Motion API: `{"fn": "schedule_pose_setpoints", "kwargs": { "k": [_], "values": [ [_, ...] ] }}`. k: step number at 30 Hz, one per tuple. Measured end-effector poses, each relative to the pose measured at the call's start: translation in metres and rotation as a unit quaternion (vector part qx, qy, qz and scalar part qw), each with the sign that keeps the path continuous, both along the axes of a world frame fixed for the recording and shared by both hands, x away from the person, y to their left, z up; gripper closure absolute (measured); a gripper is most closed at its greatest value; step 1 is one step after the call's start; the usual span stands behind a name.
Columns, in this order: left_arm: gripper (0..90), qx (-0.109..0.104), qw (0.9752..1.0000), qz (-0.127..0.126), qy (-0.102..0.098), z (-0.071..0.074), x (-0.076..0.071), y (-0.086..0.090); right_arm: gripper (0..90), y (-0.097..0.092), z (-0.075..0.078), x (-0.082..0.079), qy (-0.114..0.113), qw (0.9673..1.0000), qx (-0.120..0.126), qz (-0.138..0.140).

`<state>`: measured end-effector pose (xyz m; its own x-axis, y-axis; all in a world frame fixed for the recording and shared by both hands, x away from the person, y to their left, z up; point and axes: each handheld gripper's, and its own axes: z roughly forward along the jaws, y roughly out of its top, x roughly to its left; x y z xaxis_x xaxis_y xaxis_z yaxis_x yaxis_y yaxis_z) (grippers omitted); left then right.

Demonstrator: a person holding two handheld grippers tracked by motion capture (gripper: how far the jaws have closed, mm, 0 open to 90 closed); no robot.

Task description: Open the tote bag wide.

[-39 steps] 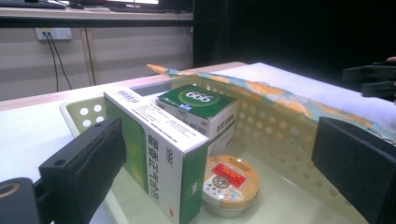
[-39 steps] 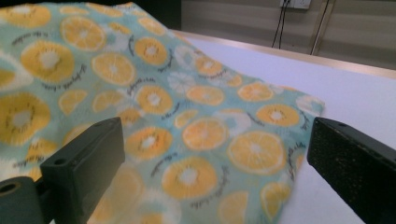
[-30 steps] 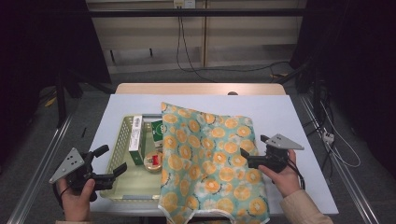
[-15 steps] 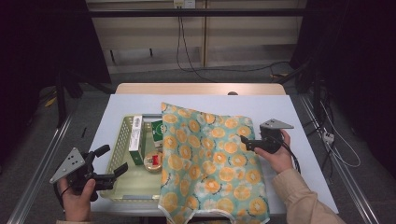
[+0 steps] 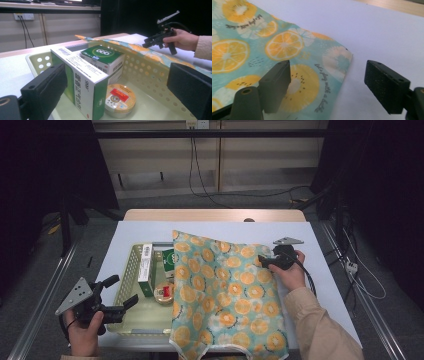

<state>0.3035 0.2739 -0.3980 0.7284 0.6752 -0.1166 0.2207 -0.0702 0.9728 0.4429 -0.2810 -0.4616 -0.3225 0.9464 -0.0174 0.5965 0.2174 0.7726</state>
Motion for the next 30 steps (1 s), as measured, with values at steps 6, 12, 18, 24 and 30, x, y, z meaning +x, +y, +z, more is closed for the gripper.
{"fn": "schedule_pose_setpoints", "kwargs": {
  "k": [6,12,18,24,30],
  "values": [
    [3.0,0.005,1.0,-0.003,-0.003,0.001,0.0,-0.002,28.4,0.002,-0.006,0.016,0.026,0.9995,-0.015,-0.003],
    [3.0,0.0,1.0,0.0,-0.004,0.002,-0.001,-0.002,54.3,-0.001,-0.005,0.016,0.029,0.9995,0.006,0.007],
    [3.1,0.009,1.0,0.001,-0.004,0.002,0.0,-0.003,79.8,-0.005,-0.004,0.014,0.034,0.9992,0.013,0.018],
    [3.1,0.012,0.9999,-0.003,-0.004,0.003,0.0,-0.005,89.8,-0.002,-0.002,0.013,0.039,0.999,0.01,0.022],
    [3.1,0.01,0.9999,0.0,-0.007,0.004,-0.001,-0.004,90.0,-0.014,0.004,0.011,0.027,0.9995,0.015,-0.001]
  ]
}}
